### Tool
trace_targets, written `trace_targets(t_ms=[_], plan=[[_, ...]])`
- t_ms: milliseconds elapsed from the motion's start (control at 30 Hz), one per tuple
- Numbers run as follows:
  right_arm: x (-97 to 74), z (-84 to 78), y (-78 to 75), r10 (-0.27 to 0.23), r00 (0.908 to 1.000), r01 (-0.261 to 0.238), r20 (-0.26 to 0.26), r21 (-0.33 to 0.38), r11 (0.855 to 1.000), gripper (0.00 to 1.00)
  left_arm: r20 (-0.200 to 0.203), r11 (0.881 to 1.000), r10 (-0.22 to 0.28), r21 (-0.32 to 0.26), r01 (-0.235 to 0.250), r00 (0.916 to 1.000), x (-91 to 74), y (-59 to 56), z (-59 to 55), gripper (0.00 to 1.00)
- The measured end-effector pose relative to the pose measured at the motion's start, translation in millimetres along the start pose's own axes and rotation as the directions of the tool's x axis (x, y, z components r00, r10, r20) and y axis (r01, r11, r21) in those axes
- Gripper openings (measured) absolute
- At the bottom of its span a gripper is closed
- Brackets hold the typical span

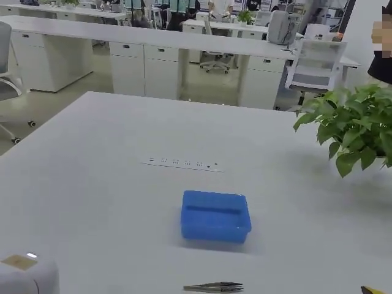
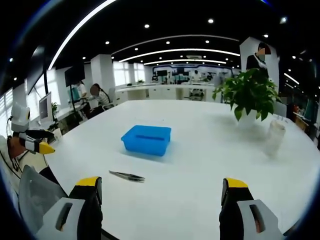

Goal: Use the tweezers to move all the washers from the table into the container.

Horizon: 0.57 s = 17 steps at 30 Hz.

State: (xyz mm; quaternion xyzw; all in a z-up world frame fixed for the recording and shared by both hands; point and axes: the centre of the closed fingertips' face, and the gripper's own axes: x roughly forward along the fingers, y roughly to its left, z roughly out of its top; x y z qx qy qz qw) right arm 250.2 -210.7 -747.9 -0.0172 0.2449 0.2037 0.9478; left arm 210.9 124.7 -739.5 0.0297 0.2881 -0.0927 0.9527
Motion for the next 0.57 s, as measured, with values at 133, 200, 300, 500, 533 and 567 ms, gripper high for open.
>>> trace_targets(t_ms=[133,200,300,500,533,567], plan=[[0.0,-0.9,-1.0,0.001,1.0000,-0.001,-0.003,0.005,1.000,0.99,0.005,1.000,0.000,-0.007,0.000,1.0000,-0.1,-0.6,2.2,0.99],[0.2,-1.6,-1.7,0.000,1.0000,0.000,-0.006,0.000,1.000,0.98,0.007,1.000,0.002,-0.006,-0.002,1.0000,0.4,-0.6,2.5,0.99],[0.4,-1.7,-2.6,0.000,1.0000,0.000,-0.008,-0.001,1.000,0.98,0.007,1.000,-0.002,0.000,0.002,1.0000,0.5,-2.5,2.6,0.99],[0.6,-2.2,-2.6,0.001,0.9999,-0.001,-0.010,-0.003,1.000,0.98,0.008,1.000,-0.002,0.002,0.002,1.0000,-0.7,-3.5,3.3,0.99],[0.7,-2.5,-2.8,0.000,0.9999,0.000,-0.011,-0.003,1.000,0.98,0.011,1.000,-0.001,0.001,0.001,0.9999,-1.1,-3.6,4.6,0.99],[0.8,-2.6,-2.9,0.000,0.9999,0.000,-0.010,-0.002,1.000,0.97,0.012,1.000,0.000,0.001,0.000,0.9999,-0.9,-3.3,4.9,0.99]])
